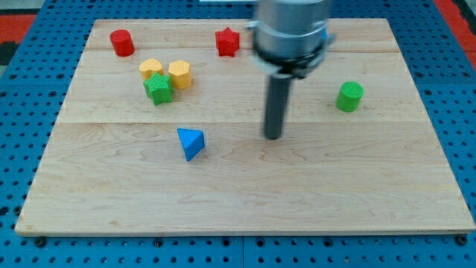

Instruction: Place the blue triangle to the bottom left of the green star

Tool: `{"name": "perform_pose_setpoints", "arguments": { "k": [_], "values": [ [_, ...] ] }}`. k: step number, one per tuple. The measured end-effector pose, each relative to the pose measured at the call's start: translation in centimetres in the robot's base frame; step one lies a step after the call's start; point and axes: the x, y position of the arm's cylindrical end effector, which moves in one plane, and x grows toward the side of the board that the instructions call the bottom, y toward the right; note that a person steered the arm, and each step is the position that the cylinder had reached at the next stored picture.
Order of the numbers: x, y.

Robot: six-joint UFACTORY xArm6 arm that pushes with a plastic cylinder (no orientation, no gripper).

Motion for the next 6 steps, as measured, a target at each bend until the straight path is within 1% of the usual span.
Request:
{"name": "perform_pose_setpoints", "arguments": {
  "k": [1,2,3,4,5,6],
  "values": [
    [1.9,-6.4],
    [-0.5,-14.7],
    [1.7,-14.8],
    [-0.7,-21.4],
    [-1.9,-23.8],
    [1.3,-16.7]
  ]
}}
